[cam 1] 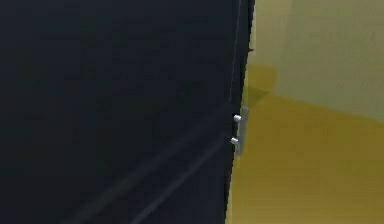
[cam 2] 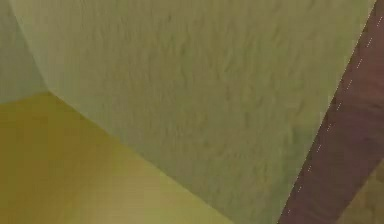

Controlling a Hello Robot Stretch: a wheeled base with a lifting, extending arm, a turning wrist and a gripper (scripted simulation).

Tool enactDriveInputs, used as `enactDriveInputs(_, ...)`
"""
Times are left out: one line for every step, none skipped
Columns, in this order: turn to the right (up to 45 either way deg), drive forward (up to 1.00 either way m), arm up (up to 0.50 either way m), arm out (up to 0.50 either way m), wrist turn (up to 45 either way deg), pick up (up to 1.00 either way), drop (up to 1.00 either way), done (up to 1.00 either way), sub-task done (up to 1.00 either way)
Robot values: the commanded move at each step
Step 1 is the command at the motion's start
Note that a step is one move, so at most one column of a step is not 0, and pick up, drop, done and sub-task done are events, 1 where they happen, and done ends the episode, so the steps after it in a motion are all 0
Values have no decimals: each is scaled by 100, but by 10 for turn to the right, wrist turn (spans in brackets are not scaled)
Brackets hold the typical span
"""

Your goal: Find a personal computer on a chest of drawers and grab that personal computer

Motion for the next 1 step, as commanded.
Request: enactDriveInputs(450,0,0,0,0,0,0,0,0)
